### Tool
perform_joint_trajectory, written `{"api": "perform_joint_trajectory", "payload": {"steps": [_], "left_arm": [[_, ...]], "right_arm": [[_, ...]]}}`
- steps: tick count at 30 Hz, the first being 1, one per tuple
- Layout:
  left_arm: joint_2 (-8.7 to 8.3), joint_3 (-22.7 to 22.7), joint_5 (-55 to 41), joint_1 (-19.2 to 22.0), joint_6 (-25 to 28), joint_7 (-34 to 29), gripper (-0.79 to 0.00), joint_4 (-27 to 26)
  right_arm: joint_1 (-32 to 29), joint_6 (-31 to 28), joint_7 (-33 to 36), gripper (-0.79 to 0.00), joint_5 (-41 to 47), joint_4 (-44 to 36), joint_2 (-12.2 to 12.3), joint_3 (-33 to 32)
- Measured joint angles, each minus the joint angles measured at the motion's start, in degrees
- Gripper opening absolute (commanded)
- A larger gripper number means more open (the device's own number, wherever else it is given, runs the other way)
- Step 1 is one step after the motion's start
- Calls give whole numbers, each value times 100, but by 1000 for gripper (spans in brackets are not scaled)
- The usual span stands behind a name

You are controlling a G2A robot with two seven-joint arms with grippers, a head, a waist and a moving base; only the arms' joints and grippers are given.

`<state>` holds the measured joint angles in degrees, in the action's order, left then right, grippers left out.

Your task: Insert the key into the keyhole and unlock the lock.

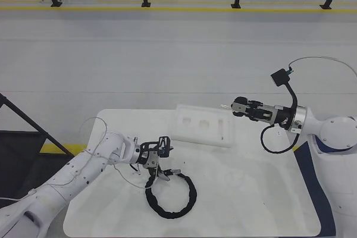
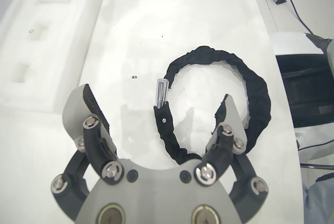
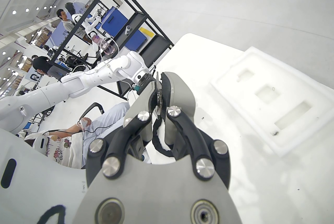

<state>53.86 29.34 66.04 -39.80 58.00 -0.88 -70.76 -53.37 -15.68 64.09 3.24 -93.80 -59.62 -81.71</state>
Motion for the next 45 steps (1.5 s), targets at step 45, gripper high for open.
{"api": "perform_joint_trajectory", "payload": {"steps": [45], "left_arm": [[489, -425, 2227, -235, -936, 2033, 0, 1115]], "right_arm": [[0, 0, 0, -785, 0, 0, 0, 0]]}}
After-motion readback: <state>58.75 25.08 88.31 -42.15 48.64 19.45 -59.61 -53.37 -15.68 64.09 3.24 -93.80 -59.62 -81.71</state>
